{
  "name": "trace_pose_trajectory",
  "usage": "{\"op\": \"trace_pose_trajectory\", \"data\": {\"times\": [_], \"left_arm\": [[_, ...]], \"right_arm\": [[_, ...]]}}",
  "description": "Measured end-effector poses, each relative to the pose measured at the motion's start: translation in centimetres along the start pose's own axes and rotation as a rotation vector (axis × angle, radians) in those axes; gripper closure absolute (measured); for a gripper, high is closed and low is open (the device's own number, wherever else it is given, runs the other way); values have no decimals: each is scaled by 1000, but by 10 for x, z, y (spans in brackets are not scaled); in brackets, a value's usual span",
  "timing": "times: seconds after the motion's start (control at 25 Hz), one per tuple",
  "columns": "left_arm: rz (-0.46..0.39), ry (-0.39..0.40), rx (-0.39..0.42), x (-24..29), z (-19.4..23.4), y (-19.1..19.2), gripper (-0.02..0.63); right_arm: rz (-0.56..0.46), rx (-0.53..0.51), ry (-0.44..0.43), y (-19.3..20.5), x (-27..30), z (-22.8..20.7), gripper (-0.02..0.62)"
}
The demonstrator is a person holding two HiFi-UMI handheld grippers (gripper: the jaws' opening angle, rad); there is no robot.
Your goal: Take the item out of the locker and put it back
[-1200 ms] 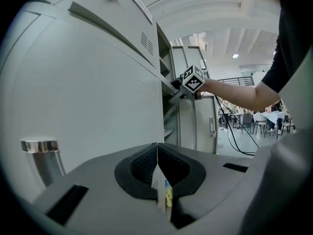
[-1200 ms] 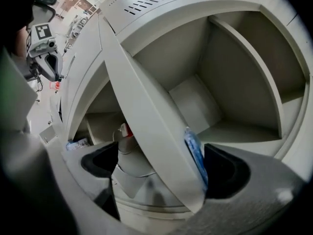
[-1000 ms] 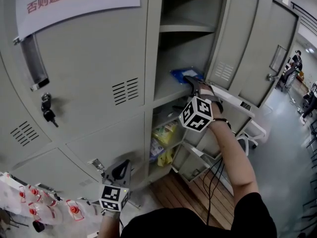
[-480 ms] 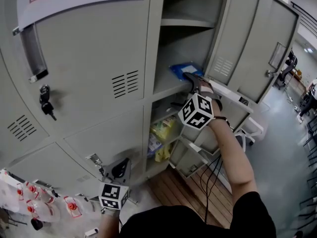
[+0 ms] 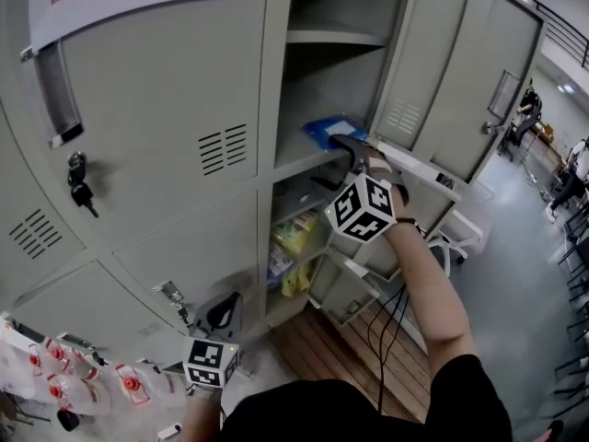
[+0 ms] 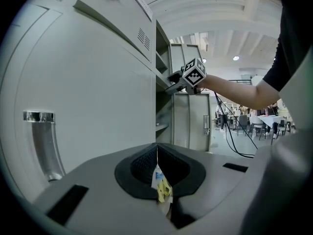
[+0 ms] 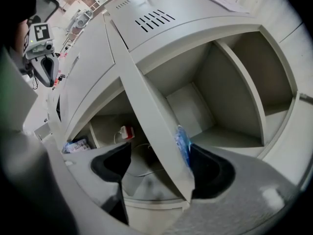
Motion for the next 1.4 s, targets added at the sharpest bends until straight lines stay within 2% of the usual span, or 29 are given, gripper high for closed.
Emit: {"op": "trace_pose_trajectory", "data": {"times": [0.32, 0.64, 0.72, 0.8, 1.08, 1.4], "left_arm": [[11, 12, 5, -5, -6, 2, 598], [4, 25, 11, -7, -12, 3, 598], [-4, 28, 11, -7, -14, 1, 598], [-7, 33, 12, -7, -16, 1, 598], [0, 55, 18, -6, -26, 2, 598], [6, 75, 21, -7, -36, 4, 598]], "right_arm": [[-19, 4, 66, -5, -15, -7, 342], [-14, 2, 112, -5, -26, -10, 421], [-25, 10, 141, -5, -32, -13, 491], [-32, 15, 160, -5, -36, -14, 518], [-28, 17, 204, -1, -50, -14, 562], [-35, 40, 209, 2, -65, -5, 572]]}}
Point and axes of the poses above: the fingertips, and each gripper's own axes: x forward along the fingers, z to its left, y out of its underside, the point moved 2 cm from there along -x, backward along the fingers, and after that the axes turned 2 degrees about z, right-handed, at the moved point
